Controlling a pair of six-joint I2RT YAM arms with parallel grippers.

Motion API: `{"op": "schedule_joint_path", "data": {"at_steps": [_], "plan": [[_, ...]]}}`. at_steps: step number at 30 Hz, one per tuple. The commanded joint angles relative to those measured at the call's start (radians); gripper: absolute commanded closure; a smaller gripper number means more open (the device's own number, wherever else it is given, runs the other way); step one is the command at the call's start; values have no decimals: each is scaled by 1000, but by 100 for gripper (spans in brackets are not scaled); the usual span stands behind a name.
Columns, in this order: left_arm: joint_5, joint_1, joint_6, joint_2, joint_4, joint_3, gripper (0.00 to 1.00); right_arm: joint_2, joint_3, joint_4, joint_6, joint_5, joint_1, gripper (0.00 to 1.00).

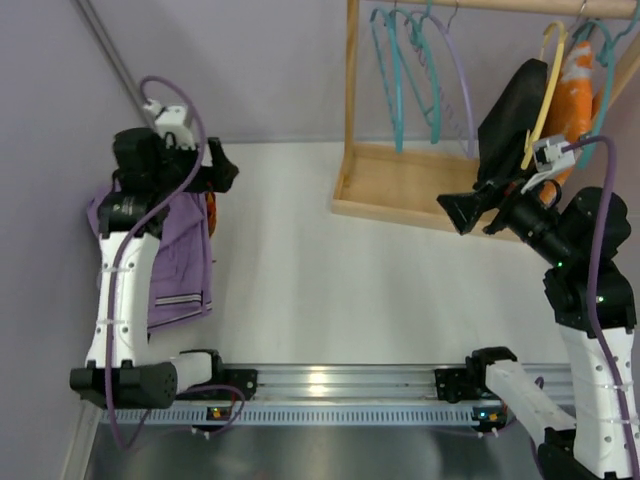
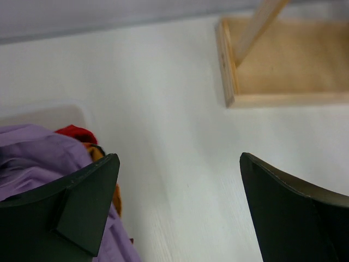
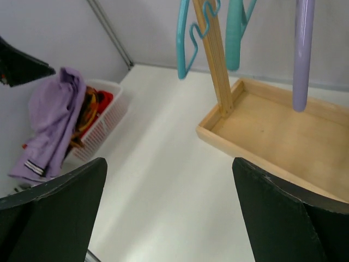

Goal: Remove the trousers from the hanger

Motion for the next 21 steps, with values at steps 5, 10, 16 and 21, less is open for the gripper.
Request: {"op": "schedule_joint_path", "data": {"at_steps": [5,10,16,21], "plan": [[-176,-281,207,154,-143,16,2,-109,-187,-125,-249,2,4,1],[-182,-381,171,199,-140,9,2,-140,-272,-142,-283,10,5,1],[-201,-393,140,189,-134,-17,2,-137,-310,-139,-288,-12,5,1],[-233,-393,146,169,-131,-42,2,-120,-307,-132,-282,-24,4,1]]}}
